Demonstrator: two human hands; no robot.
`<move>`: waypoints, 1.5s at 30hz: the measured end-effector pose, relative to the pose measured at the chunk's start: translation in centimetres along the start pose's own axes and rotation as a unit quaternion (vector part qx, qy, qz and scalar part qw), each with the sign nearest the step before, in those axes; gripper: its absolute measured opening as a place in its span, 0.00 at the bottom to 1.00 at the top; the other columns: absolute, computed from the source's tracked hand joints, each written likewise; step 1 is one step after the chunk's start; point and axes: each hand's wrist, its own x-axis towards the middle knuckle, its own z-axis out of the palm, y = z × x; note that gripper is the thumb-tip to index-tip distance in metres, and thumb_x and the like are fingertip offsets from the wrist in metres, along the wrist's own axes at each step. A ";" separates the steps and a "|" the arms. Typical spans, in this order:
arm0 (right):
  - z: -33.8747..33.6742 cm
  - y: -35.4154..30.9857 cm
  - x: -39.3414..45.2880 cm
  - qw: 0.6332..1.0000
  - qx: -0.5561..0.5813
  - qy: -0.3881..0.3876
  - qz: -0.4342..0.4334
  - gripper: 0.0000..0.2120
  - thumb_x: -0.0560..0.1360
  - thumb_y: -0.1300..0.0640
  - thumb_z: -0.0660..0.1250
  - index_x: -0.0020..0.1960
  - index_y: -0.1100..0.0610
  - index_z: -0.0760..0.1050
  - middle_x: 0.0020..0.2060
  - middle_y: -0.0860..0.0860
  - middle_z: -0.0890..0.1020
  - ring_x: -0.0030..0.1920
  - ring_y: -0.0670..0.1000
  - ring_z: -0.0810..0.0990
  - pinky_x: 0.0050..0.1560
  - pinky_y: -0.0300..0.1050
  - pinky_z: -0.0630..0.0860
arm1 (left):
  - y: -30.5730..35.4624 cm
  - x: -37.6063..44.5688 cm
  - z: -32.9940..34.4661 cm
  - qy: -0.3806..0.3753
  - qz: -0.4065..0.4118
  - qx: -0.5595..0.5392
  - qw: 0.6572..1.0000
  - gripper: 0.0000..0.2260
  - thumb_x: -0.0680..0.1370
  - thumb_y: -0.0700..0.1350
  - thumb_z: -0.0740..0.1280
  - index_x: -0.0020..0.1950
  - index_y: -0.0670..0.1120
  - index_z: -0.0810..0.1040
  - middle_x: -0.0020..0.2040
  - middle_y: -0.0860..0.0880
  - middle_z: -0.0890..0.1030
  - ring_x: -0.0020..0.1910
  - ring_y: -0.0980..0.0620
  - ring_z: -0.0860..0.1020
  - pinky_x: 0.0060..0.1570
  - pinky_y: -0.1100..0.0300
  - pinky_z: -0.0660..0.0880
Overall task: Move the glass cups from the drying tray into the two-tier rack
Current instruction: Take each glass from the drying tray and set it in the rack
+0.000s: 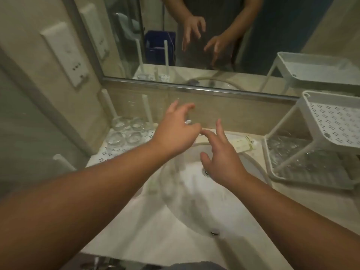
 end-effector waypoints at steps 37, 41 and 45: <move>16.4 -10.1 13.1 0.969 -0.144 -0.187 -0.076 0.35 0.75 0.58 0.66 0.77 0.46 0.56 0.68 0.55 0.66 0.56 0.59 0.78 0.53 0.50 0.75 | -18.2 0.0 -8.6 0.040 -0.295 -0.141 0.944 0.23 0.77 0.44 0.64 0.72 0.50 0.72 0.63 0.49 0.78 0.49 0.47 0.83 0.50 0.51 0.80; 17.2 -10.6 13.7 0.968 -0.163 -0.171 -0.088 0.33 0.76 0.54 0.67 0.77 0.48 0.56 0.66 0.56 0.67 0.53 0.58 0.78 0.47 0.48 0.74 | -18.8 0.0 -8.0 0.056 -0.272 -0.139 0.950 0.23 0.77 0.44 0.64 0.74 0.51 0.72 0.72 0.50 0.74 0.61 0.48 0.80 0.58 0.51 0.78; 18.1 -11.0 14.3 0.965 -0.167 -0.184 -0.082 0.33 0.75 0.53 0.66 0.76 0.45 0.57 0.70 0.56 0.64 0.59 0.59 0.77 0.47 0.47 0.72 | -19.0 0.1 -7.6 0.055 -0.264 -0.136 0.953 0.21 0.78 0.43 0.65 0.72 0.52 0.73 0.69 0.50 0.76 0.67 0.52 0.74 0.66 0.53 0.73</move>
